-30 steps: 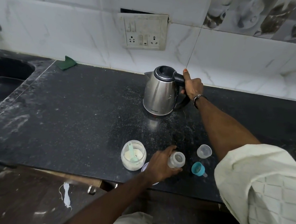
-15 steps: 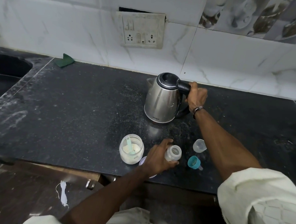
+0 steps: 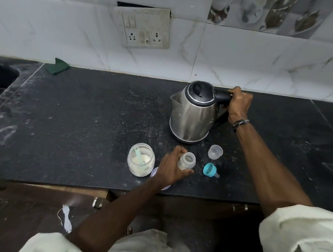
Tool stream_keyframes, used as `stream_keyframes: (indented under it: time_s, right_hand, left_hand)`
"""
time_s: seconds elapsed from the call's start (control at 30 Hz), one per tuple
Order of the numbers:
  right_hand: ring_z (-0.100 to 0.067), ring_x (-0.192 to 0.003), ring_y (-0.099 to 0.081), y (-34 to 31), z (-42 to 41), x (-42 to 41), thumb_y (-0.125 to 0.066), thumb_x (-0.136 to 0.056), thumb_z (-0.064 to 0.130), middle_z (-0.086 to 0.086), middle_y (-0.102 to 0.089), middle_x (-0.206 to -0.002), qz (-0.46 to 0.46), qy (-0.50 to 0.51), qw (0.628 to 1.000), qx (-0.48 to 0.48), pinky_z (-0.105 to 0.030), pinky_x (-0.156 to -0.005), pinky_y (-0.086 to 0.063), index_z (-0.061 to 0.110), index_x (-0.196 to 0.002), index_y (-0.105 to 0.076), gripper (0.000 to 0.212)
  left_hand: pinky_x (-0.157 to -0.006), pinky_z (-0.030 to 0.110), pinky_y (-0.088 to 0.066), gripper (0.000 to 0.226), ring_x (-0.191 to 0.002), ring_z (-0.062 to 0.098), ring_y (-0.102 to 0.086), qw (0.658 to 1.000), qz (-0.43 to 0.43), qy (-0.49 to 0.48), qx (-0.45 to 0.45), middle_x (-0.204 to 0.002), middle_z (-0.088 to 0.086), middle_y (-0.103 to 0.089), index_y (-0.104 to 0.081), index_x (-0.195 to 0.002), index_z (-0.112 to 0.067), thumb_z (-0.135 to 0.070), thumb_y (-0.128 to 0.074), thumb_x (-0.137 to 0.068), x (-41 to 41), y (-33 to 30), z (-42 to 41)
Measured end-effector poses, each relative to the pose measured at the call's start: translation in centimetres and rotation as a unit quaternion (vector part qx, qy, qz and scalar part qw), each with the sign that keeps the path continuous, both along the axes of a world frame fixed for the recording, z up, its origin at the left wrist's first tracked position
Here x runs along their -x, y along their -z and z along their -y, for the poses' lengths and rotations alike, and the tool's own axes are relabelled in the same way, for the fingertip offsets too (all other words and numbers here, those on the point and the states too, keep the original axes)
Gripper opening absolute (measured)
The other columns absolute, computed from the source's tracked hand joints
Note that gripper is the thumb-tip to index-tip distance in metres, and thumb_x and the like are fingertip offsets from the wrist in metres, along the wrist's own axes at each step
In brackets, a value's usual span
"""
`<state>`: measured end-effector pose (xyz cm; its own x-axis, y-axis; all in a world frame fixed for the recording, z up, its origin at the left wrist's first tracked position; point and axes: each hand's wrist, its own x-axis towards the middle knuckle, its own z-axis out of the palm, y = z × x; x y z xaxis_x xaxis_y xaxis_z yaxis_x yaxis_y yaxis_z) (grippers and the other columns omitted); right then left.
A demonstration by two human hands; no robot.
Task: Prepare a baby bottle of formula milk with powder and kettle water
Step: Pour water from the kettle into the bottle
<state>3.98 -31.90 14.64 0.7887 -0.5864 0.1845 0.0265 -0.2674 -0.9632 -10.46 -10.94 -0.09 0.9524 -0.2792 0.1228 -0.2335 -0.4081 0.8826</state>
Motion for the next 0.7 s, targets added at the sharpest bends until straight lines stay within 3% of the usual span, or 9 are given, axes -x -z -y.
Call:
stream_keyframes:
  time_s: [0.1, 0.2, 0.33, 0.47, 0.53, 0.7]
  right_hand:
    - [-0.021, -0.059, -0.04, -2.2, 1.5, 0.3, -0.049, -0.062, 0.042, -0.009, -0.044, -0.062, 0.025, -0.01, 0.999, 0.03, -0.034, -0.048, -0.03, -0.002, -0.065, -0.062, 0.046]
    - [-0.01, -0.045, -0.033, -4.0, 2.5, 0.7, -0.05, -0.064, 0.031, 0.01, -0.036, -0.042, 0.04, -0.031, 0.998, 0.035, -0.025, -0.046, -0.025, 0.006, -0.048, -0.046, 0.03]
    - [-0.006, -0.041, -0.035, -5.1, 3.5, 0.7, -0.051, -0.066, 0.021, 0.014, -0.038, -0.034, 0.039, -0.066, 0.996, 0.052, -0.026, -0.047, -0.028, 0.021, -0.039, -0.051, 0.027]
    - [-0.012, -0.048, -0.041, -5.4, 4.2, 0.5, -0.05, -0.063, 0.019, 0.013, -0.046, -0.036, 0.046, -0.118, 0.989, 0.072, -0.029, -0.05, -0.031, 0.021, -0.04, -0.057, 0.025]
    - [-0.015, -0.05, -0.041, -5.4, 4.2, 0.6, -0.049, -0.061, 0.023, 0.012, -0.047, -0.037, 0.051, -0.139, 0.986, 0.082, -0.029, -0.05, -0.031, 0.014, -0.045, -0.055, 0.02]
    - [-0.004, -0.04, -0.04, -5.3, 3.6, 1.0, -0.046, -0.064, 0.017, 0.01, -0.048, -0.036, 0.052, -0.188, 0.974, 0.112, -0.023, -0.045, -0.028, 0.014, -0.043, -0.054, 0.022]
  left_hand:
    - [-0.079, 0.036, -0.052, 0.059, -0.084, 0.011, -0.068, 1.0, 0.002, -0.001, -0.001, -0.093, -0.008, -0.072, -0.05, -0.108, -0.021, -0.035, -0.089, -0.065, 0.0, -0.1, 0.0]
    - [-0.078, 0.033, -0.051, 0.059, -0.084, 0.01, -0.067, 1.0, 0.001, -0.003, -0.004, -0.093, -0.008, -0.072, -0.051, -0.108, -0.021, -0.034, -0.09, -0.065, 0.0, -0.1, 0.0]
    - [-0.074, 0.026, -0.048, 0.058, -0.083, 0.007, -0.067, 1.0, 0.005, -0.002, -0.008, -0.093, -0.009, -0.072, -0.051, -0.107, -0.021, -0.033, -0.089, -0.065, 0.0, -0.2, 0.0]
    - [-0.074, 0.025, -0.048, 0.058, -0.083, 0.006, -0.067, 1.0, 0.002, -0.003, -0.01, -0.093, -0.009, -0.073, -0.052, -0.106, -0.022, -0.034, -0.089, -0.064, 0.0, 0.0, 0.1]
    - [-0.075, 0.026, -0.048, 0.058, -0.083, 0.006, -0.067, 1.0, 0.001, -0.003, -0.01, -0.093, -0.009, -0.073, -0.052, -0.106, -0.022, -0.034, -0.09, -0.064, 0.0, 0.1, 0.1]
    - [-0.074, 0.026, -0.049, 0.058, -0.084, 0.006, -0.068, 1.0, 0.0, -0.008, -0.014, -0.094, -0.008, -0.074, -0.051, -0.105, -0.024, -0.034, -0.09, -0.063, -0.2, 0.2, 0.1]
